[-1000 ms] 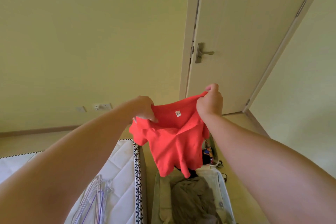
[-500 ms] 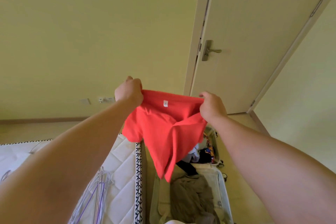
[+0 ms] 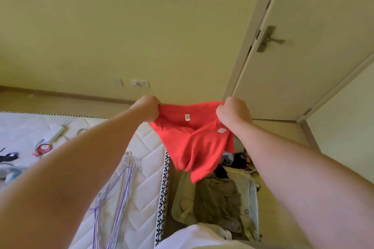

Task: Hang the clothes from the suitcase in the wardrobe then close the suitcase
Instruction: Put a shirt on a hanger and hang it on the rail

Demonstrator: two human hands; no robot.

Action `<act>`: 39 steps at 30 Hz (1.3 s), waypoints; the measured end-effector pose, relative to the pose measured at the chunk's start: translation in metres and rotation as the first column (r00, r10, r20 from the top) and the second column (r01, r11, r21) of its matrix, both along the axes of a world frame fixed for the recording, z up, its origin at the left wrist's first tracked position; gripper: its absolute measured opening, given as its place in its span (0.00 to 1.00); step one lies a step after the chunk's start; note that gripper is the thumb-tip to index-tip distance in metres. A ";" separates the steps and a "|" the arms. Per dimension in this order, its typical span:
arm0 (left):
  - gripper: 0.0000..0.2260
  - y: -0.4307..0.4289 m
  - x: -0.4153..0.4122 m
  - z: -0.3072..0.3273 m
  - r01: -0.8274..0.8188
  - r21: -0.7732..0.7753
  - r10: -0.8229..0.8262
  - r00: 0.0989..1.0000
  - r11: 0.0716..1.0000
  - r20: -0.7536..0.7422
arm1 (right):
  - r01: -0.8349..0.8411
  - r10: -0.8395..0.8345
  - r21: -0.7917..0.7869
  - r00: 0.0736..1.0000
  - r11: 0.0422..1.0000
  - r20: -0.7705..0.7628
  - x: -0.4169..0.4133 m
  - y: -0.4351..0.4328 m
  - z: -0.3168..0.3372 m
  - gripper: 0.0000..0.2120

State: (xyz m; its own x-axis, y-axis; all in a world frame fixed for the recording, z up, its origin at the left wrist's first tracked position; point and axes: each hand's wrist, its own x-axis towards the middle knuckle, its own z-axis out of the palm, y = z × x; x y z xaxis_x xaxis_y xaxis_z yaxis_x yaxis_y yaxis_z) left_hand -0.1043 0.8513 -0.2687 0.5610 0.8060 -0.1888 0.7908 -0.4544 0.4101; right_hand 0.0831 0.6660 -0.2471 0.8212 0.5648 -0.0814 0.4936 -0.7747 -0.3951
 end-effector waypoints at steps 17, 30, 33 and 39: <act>0.24 -0.088 -0.162 -0.211 -0.656 -0.664 0.747 0.628 0.359 -0.217 | -0.489 0.407 -0.213 0.849 0.846 -0.336 -0.157 0.060 -0.148 0.17; 0.23 -0.088 -0.297 -0.359 -0.911 -0.366 0.736 0.378 0.188 -0.562 | -0.696 0.557 -0.336 0.713 0.634 -0.426 -0.297 0.112 -0.293 0.08; 0.23 -0.083 -0.315 -0.400 -0.925 -0.323 0.740 0.359 0.200 -0.569 | -0.724 0.571 -0.346 0.686 0.596 -0.451 -0.316 0.118 -0.321 0.08; 0.09 -0.080 -0.324 -0.435 -0.877 -0.272 0.690 0.480 0.396 -0.542 | -0.753 0.580 -0.331 0.652 0.569 -0.488 -0.330 0.116 -0.360 0.07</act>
State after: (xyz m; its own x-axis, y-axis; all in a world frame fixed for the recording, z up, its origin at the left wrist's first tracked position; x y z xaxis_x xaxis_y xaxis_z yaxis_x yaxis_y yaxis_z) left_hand -0.4280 0.7713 -0.7037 -0.4427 0.5915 -0.6739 0.7889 0.6142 0.0209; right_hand -0.2471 0.7819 -0.6074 0.1036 0.7497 -0.6537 0.8717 -0.3849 -0.3033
